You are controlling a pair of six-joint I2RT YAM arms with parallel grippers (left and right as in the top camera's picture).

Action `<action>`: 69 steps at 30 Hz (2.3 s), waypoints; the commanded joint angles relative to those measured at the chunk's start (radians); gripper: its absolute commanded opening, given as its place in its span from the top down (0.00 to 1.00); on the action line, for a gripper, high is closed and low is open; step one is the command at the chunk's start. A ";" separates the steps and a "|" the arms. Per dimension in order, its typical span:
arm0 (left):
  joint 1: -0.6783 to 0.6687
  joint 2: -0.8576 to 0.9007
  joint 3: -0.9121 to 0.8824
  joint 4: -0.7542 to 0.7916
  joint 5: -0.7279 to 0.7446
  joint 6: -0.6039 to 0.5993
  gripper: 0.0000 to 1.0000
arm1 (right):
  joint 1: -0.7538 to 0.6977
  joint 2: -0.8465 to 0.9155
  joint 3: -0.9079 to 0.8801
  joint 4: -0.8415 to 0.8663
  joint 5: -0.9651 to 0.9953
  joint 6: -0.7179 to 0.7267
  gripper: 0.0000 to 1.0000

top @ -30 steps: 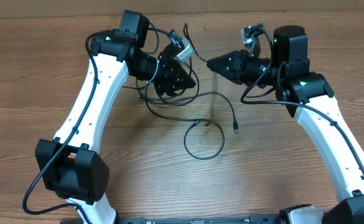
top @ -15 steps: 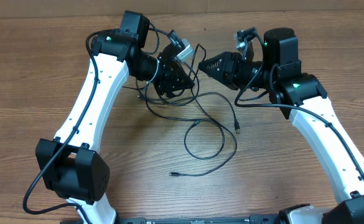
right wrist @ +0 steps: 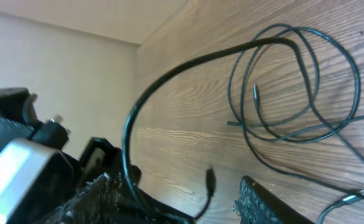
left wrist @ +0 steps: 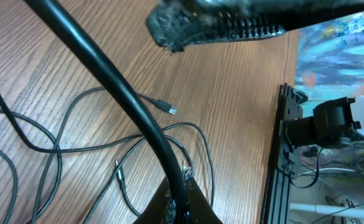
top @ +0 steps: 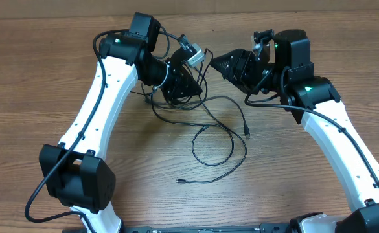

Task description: Untangle cables

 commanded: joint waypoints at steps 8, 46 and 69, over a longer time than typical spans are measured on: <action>-0.011 0.007 0.018 -0.002 0.093 -0.007 0.96 | 0.029 0.048 0.019 0.024 0.004 0.193 0.47; -0.003 0.007 0.018 0.005 0.079 -0.090 0.96 | 0.002 0.058 0.019 0.119 -0.189 0.101 0.47; -0.002 0.007 0.018 0.005 0.074 -0.108 0.91 | 0.060 0.058 0.008 0.058 -0.029 0.100 0.96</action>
